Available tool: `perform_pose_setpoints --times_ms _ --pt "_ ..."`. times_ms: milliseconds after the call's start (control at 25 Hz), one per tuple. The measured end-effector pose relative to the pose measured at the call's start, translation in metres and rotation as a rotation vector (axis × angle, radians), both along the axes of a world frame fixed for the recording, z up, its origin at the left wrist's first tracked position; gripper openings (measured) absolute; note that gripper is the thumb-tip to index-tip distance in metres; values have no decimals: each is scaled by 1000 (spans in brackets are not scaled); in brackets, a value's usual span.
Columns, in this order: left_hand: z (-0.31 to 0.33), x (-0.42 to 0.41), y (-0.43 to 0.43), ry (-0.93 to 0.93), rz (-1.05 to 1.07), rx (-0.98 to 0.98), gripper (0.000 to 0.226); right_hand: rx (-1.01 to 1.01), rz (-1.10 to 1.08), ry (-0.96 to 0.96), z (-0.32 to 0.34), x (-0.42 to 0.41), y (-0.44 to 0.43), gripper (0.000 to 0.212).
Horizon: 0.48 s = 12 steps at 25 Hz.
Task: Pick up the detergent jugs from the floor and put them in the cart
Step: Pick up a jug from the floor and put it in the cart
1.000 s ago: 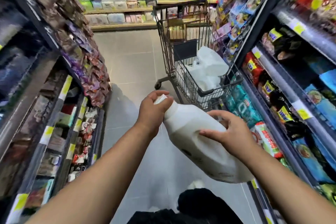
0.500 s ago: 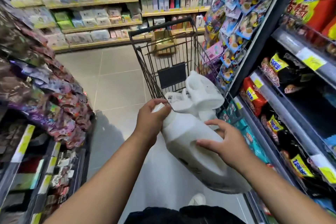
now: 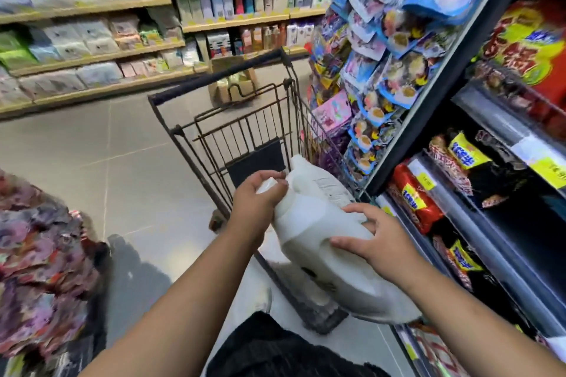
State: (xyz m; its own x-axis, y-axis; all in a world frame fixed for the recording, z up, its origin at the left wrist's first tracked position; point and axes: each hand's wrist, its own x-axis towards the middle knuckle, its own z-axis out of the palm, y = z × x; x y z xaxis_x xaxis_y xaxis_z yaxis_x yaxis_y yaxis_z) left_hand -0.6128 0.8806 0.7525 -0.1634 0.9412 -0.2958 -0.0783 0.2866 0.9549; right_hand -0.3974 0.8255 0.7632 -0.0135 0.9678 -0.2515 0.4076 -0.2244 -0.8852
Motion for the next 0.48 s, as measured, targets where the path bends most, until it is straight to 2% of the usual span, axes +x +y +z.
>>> perform_pose_setpoints --times_ms 240,480 --pt "-30 1 121 14 -168 -70 12 -124 -149 -38 -22 -13 81 52" --pt "-70 13 179 28 -245 -202 10 -212 -264 -121 -41 -18 120 54"
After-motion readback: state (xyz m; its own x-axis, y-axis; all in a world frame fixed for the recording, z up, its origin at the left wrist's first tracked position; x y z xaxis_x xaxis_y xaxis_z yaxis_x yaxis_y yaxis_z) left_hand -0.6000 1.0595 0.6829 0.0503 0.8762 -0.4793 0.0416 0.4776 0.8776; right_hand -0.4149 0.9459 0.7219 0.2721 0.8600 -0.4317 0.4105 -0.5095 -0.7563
